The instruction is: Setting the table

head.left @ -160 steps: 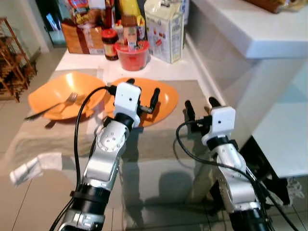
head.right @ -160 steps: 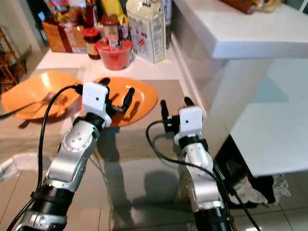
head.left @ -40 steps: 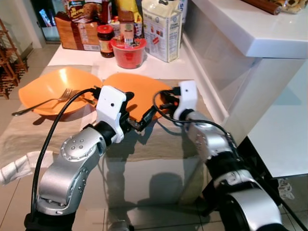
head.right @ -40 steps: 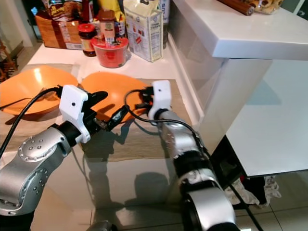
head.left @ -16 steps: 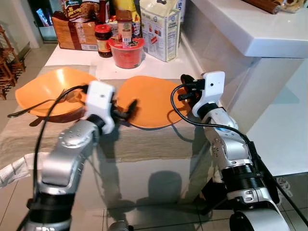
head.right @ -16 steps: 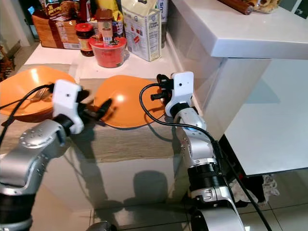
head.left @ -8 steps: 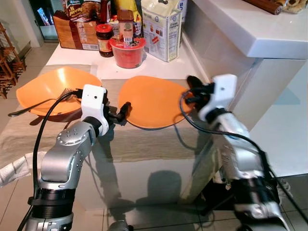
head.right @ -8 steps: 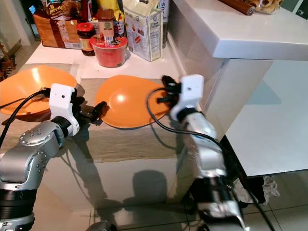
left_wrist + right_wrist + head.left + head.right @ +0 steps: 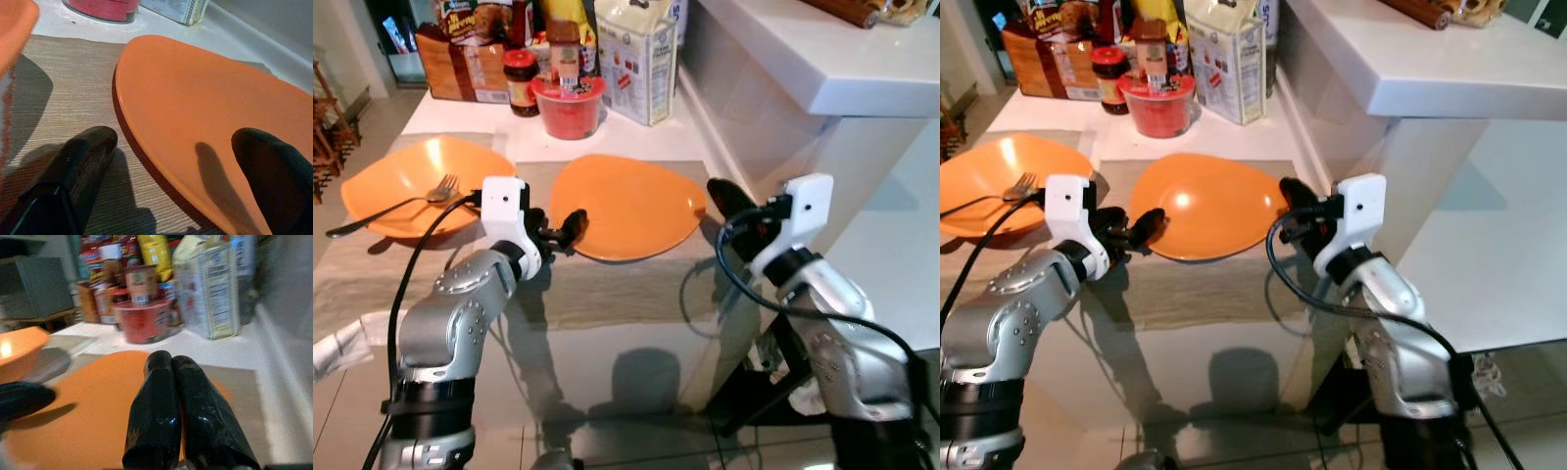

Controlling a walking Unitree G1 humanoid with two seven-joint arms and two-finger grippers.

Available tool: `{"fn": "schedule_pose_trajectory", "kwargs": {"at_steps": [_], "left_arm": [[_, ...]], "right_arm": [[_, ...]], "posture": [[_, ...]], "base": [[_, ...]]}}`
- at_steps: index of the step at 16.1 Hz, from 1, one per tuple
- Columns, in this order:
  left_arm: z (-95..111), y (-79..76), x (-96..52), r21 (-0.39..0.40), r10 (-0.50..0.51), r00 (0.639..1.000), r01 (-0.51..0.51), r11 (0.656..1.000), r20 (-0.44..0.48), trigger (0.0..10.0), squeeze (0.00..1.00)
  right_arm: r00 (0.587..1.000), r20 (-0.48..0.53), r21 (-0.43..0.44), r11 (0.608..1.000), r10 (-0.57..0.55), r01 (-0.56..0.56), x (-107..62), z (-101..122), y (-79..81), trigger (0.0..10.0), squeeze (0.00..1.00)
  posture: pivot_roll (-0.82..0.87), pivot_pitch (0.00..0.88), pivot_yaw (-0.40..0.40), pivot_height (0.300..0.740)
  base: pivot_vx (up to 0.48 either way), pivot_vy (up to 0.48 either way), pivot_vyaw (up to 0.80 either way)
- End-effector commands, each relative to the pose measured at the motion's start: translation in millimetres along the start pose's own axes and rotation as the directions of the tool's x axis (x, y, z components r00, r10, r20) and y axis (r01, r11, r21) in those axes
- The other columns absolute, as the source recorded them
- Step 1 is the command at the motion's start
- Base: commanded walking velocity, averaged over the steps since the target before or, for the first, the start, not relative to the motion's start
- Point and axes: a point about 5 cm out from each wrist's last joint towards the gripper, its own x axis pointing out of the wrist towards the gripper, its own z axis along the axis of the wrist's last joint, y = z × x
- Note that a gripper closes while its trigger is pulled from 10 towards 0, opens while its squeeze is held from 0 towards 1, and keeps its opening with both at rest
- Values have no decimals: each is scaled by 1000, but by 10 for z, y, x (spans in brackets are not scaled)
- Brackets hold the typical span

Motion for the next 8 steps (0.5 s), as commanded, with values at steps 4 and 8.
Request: {"fn": "schedule_pose_trajectory", "kwargs": {"at_steps": [4,8], "left_arm": [[-28,14,28,-68,4,1000,-6,998,-23,10000,0],[49,-25,22,-7,-13,1000,13,1000,6,10000,0]], "right_arm": [[994,-41,64,993,100,-97,-134,22,128,10000,0],[994,-54,75,993,96,-92,-145,37,127,10000,0]], "posture": [[86,0,-50,740],[94,0,-45,740]], "base": [[0,0,0],[0,0,0]]}}
